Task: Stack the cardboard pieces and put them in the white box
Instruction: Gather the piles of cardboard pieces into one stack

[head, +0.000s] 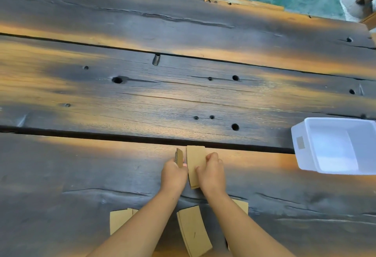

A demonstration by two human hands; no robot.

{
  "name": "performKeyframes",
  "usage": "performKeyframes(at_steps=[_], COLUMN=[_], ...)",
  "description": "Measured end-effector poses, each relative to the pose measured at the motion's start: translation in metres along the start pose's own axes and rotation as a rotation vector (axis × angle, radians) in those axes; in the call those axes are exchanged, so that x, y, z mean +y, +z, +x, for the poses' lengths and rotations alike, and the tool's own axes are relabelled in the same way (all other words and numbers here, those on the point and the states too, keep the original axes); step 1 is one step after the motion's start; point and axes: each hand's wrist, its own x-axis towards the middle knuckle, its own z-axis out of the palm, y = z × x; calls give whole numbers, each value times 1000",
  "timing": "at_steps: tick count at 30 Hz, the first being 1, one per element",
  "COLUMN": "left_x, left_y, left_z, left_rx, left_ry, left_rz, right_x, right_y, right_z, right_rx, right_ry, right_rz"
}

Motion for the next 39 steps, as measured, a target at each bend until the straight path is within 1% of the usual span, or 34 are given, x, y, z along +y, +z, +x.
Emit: performKeyframes(at_steps=[3, 7, 12, 14, 19, 21, 23, 25, 27, 29, 32, 36, 38, 39], left_x=[4, 5, 1, -4, -25, -34, -43, -53, -64, -75, -94, -109, -118, -123], left_y=[1, -5, -19, -29, -68, -79, -86, -91, -100, -111, -127, -145, -159, -166], left_z=[4, 6, -6, -14, -38, -54, -73, -88, -99, -106, -107, -98, -90, -88], left_rx=[5, -72, -155, -184, -129, -111, -125, -143, -128, -138, -160, -216, -234, -249], left_ry=[-56, -153, -157, -152, -142, -150, -148, -139, -160, -191, -202, -187, -182, -180], left_rz=[-70, -213, -224, -250, -389, -472, -618, -756, -823, -829, -838, -850, -821, -797], right_x=[0, 3, -1, -6, -17, -18, -18, -19, -21, -23, -27, -37, -43, -45], right_y=[4, 6, 0, -5, -17, -17, -11, -3, 6, 15, 31, 46, 58, 63], right_z=[7, 17, 9, -1, -37, -51, -70, -89, -110, -128, -150, -165, -172, -175], right_rx=[-9, -109, -169, -215, -458, -586, -719, -794, -800, -752, -648, -537, -468, -436], right_ry=[72, 142, 179, 182, 149, 137, 105, 65, 27, -53, -264, -477, -538, -532], right_rz=[23, 98, 221, 308, 611, 682, 699, 680, 643, 555, 316, 68, -115, -197])
